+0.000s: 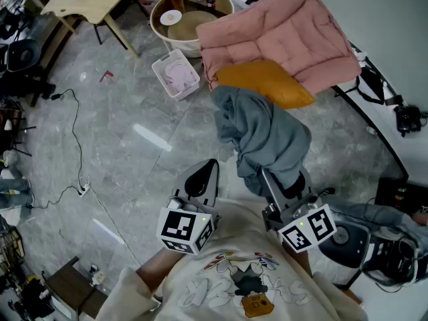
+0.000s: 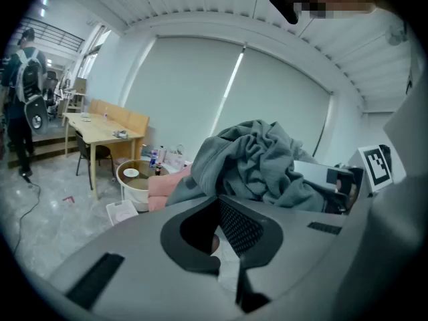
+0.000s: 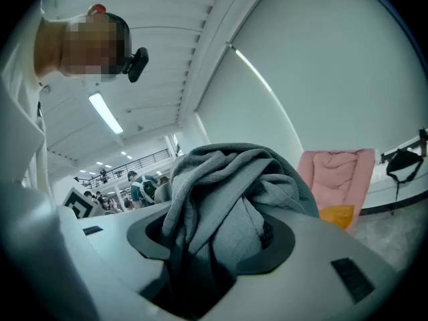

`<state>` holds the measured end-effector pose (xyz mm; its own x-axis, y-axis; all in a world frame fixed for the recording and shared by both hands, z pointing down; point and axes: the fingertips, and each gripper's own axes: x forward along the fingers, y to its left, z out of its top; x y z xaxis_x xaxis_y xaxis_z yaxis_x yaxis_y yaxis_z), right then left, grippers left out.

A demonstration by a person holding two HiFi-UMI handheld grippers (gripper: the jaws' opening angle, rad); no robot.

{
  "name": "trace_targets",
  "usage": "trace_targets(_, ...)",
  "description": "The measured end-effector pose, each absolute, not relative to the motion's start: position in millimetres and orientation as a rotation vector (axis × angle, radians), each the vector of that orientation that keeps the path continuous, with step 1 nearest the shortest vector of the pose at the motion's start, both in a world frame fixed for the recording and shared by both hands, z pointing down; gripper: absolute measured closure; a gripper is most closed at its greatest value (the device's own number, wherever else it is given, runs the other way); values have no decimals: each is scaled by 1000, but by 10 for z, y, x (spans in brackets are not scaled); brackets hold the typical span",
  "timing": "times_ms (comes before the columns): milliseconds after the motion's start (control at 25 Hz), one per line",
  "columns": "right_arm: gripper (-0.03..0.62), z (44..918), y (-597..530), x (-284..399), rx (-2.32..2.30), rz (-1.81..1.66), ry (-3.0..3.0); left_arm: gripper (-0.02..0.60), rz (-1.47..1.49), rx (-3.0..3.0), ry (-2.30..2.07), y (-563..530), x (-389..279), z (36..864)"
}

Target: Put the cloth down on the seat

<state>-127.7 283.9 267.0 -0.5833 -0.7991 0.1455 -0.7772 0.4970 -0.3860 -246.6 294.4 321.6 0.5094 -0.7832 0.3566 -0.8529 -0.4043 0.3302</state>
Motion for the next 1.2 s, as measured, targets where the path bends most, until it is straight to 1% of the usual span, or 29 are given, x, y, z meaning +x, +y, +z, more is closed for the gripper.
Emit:
trace_targets(160, 347, 2569, 3478, -753, -1457, -611, 2668, 577, 140, 2353, -1303, 3390, -1877, 2938)
trace_targets(320, 347, 2595, 3971, -136, -1577, -622, 2612, 575, 168, 2398, -1262, 3734, -1258, 2878)
trace_targets(560, 344, 2583, 4369, 634, -1550, -697, 2566, 577, 213, 2412, -1236, 4113, -468, 2799)
trace_targets(840, 341, 2645, 4874, 1586, -1549, -709, 2534, 577, 252, 2385, -1190, 4677, 569, 2942)
trace_targets(1000, 339, 2722, 5010, 2031, -1580, -721, 2540, 577, 279, 2382, -1191, 4846, 951, 2974)
trace_targets(1200, 339, 2824, 5132, 2269, -1629, -735, 2515, 577, 289, 2387, -1202, 4931, 1082, 3002)
